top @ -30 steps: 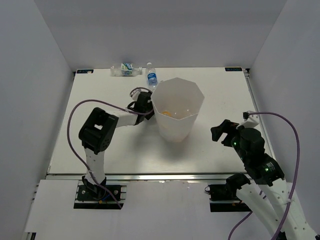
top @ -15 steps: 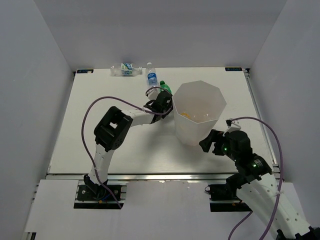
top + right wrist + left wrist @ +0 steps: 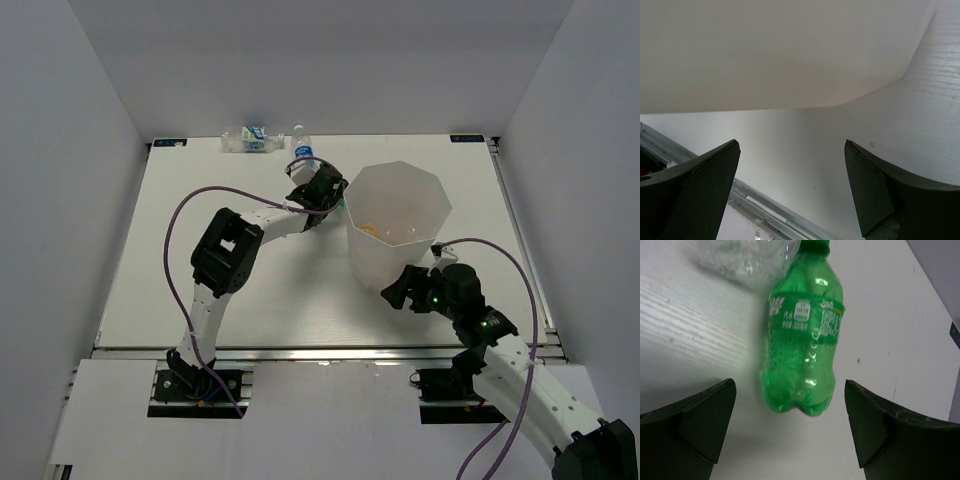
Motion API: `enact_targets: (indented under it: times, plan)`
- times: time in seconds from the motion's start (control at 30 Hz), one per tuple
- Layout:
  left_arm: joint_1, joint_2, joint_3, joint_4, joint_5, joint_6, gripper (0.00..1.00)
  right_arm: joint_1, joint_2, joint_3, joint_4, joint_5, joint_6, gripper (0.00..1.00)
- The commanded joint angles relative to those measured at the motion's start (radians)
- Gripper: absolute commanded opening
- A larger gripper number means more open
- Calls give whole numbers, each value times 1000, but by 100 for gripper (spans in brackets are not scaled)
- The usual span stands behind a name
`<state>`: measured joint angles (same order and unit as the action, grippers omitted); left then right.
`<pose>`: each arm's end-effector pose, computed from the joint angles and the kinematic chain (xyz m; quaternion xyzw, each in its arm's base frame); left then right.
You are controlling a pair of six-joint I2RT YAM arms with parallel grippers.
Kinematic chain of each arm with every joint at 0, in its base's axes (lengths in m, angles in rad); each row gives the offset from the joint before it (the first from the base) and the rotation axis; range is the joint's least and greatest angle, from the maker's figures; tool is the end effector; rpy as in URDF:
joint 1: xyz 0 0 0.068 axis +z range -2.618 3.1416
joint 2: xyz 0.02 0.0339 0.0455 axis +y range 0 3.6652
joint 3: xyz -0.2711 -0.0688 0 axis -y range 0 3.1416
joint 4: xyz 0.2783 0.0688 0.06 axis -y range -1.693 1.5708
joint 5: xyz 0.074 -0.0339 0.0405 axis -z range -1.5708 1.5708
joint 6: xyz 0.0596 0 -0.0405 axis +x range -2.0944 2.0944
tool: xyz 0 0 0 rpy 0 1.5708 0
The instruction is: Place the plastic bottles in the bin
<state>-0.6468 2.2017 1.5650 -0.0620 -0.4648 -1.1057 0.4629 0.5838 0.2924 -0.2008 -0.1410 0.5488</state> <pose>0.4445 -0.3022 0.1333 -0.2953 0.8368 -0.1822 0.4235 0.1706 0.0945 0.1776 0.0006 0.8567 0.3011 0.4188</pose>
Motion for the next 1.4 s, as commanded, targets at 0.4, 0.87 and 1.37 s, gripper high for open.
enact_targets:
  times: [0.4, 0.87, 1.37]
  plan:
    - [29, 211, 329, -96, -172, 159, 98, -26, 320, 212, 279, 475, -61, 89]
    - [72, 191, 184, 145, -43, 339, 87, -36, 64, 148, 12, 494, -98, 89]
    - [70, -85, -16, 183, 61, 449, 42, -40, -36, 36, -16, 554, -61, 89]
